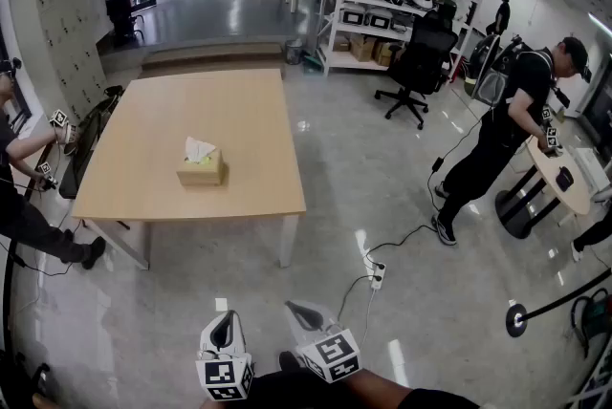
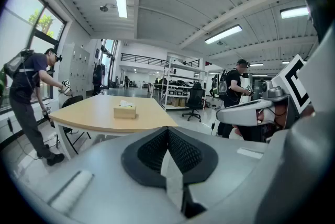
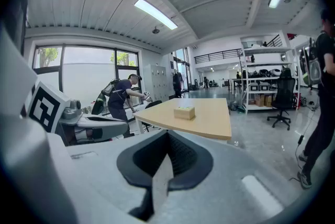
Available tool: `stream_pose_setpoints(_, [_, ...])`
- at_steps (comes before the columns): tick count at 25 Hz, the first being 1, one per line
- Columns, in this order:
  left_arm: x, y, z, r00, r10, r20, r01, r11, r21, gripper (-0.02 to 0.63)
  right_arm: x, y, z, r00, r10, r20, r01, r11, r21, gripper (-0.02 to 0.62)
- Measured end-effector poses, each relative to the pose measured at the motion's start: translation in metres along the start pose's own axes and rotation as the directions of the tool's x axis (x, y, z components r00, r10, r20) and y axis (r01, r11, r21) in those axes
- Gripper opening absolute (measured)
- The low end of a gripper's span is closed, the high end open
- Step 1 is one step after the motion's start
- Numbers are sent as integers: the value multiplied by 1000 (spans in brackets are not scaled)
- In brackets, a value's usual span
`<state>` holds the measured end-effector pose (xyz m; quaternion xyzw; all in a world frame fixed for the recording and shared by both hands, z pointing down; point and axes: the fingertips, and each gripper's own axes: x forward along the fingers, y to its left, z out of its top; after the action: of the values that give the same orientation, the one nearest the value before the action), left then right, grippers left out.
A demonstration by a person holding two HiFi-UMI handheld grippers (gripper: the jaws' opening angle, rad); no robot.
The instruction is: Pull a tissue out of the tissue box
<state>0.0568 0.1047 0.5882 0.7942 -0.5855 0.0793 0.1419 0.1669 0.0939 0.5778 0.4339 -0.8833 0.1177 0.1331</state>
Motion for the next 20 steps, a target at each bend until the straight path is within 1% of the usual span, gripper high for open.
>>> stream_pose_setpoints(12, [11, -2, 0, 1000, 0, -4, 0, 1000, 3, 18, 5, -11, 0, 1000, -4, 2, 4, 1000, 11, -11])
stream_pose_setpoints(17, [28, 6, 23, 999, 12, 34, -12, 1000, 3, 18, 21, -19, 19, 1000, -9, 26, 9, 1000, 9, -11])
stream_pose_setpoints(20, [36, 12, 33, 998, 30, 51, -30, 1000, -7, 18, 30, -18, 26, 1000, 18, 25, -19, 1000, 17, -9])
